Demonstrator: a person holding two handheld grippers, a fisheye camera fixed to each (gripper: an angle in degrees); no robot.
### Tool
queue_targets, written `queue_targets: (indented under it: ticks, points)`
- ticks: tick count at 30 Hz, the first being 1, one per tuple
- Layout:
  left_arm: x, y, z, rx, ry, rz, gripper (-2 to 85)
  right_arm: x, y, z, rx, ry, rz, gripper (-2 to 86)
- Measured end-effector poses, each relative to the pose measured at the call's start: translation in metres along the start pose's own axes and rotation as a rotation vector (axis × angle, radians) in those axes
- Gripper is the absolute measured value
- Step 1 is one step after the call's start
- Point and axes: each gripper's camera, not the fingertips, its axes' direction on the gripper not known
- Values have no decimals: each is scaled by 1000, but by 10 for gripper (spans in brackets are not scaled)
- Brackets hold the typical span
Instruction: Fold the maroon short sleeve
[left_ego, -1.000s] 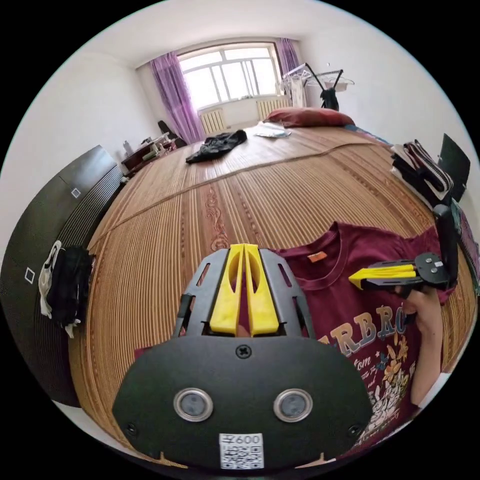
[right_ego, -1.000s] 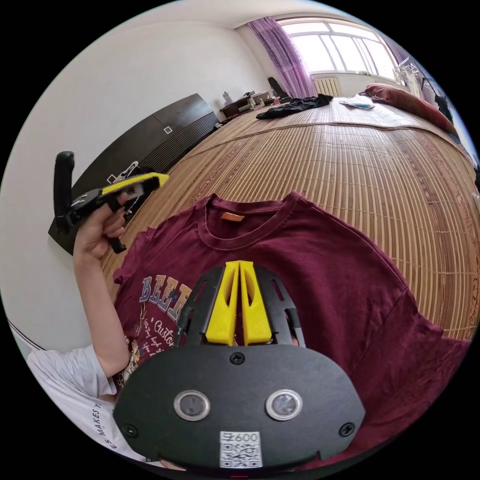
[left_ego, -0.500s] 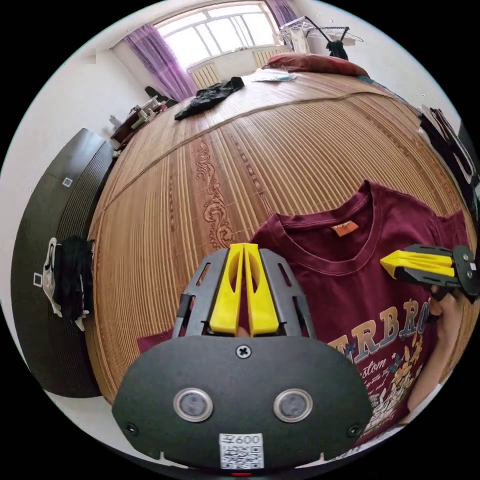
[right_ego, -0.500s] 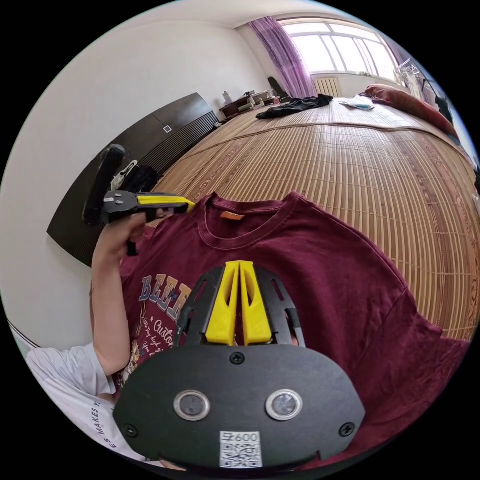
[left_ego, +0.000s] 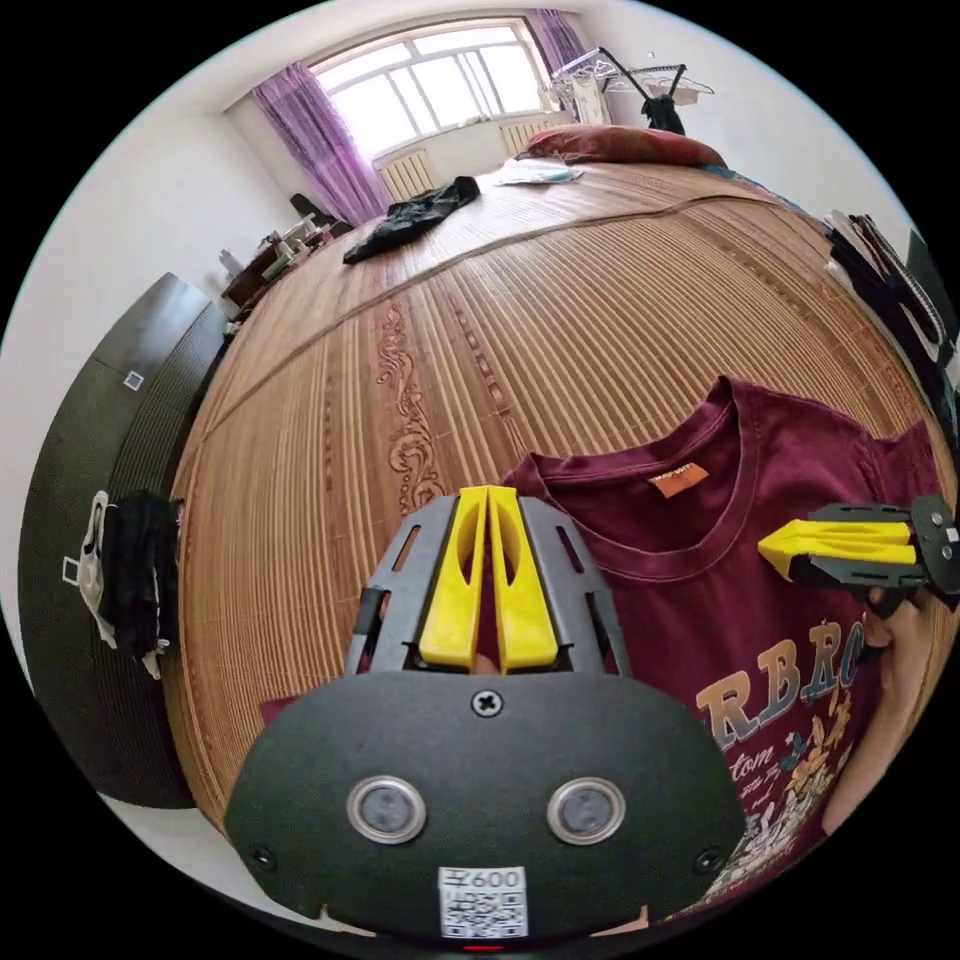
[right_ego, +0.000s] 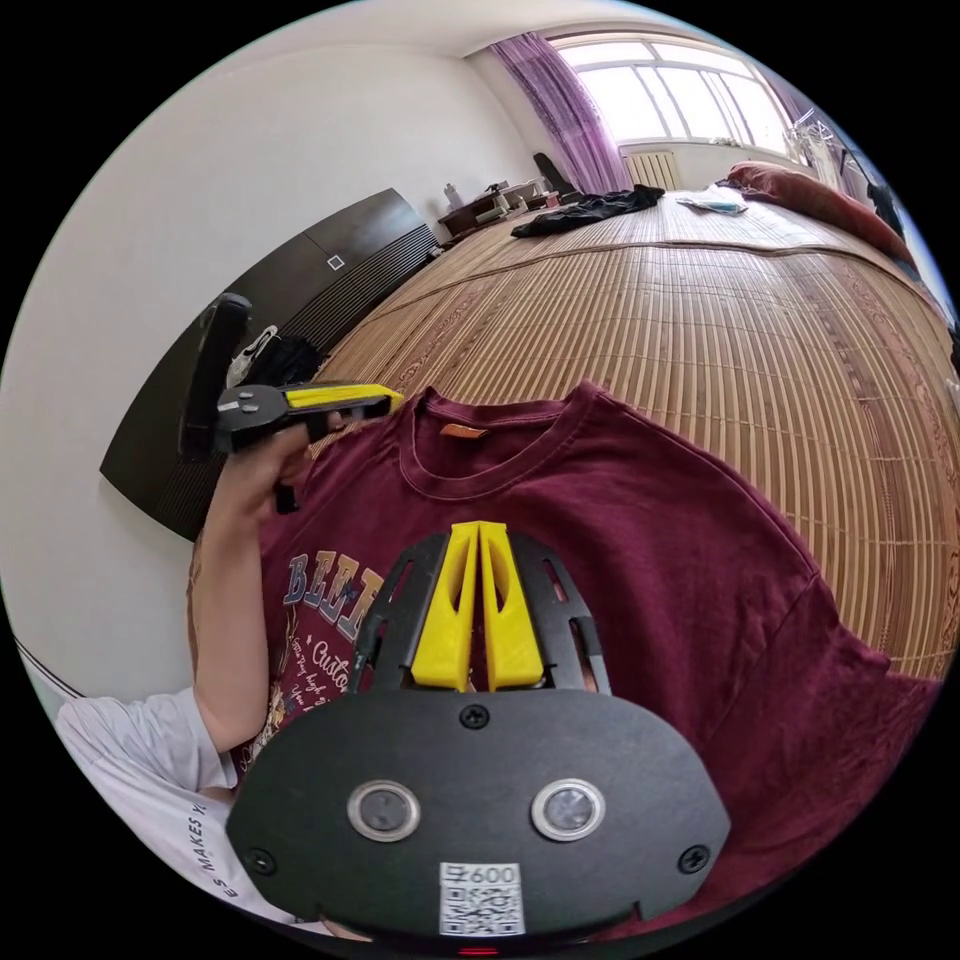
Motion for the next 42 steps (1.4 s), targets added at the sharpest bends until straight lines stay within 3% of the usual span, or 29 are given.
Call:
queue_targets:
  ticks: [2, 5, 7, 9, 12, 14, 15, 19, 21, 23, 25, 29, 38, 42]
  points:
    - [13, 9, -41, 259, -79, -20, 3, -1, 0, 0, -1, 5, -2, -9]
    - [40, 6, -53, 360, 64, 50, 4, -5, -1, 2, -4, 23, -11, -9]
    - [74, -10, -34, 247, 190, 169, 4, -5, -1, 2, -4, 23, -12, -9]
    - [101, -18, -10, 83, 152, 279, 4, -1, -1, 1, -1, 8, -4, -9]
    - [117, -17, -8, 106, -2, 379, 6, 4, -1, 0, 1, -14, 9, -9]
    - [101, -19, -11, 74, -136, 328, 6, 5, -1, 0, 2, -20, 12, -9]
    - [93, -20, -13, 60, -104, 305, 6, 5, -1, 0, 2, -18, 11, -9]
    - [48, -23, -25, 110, 341, 195, 7, 5, -1, -1, 0, -11, 7, -9]
    - [46, -25, -15, 74, 391, 200, 7, 7, -1, -1, 1, -17, 11, -9]
    - [54, -29, 4, -42, 359, 253, 7, 10, 0, -2, 3, -32, 18, -9]
    - [62, -22, 9, 16, 325, 343, 6, 14, 0, -3, 4, -47, 27, -9]
    - [52, -28, 18, -16, 390, 246, 6, 18, 1, -4, 3, -63, 38, -9]
    - [96, -35, 12, -44, 180, 366, 3, 21, 4, -7, 3, -66, 40, -9]
    - [96, -40, 9, -80, 205, 357, 2, 23, 7, -10, 5, -74, 44, -9]
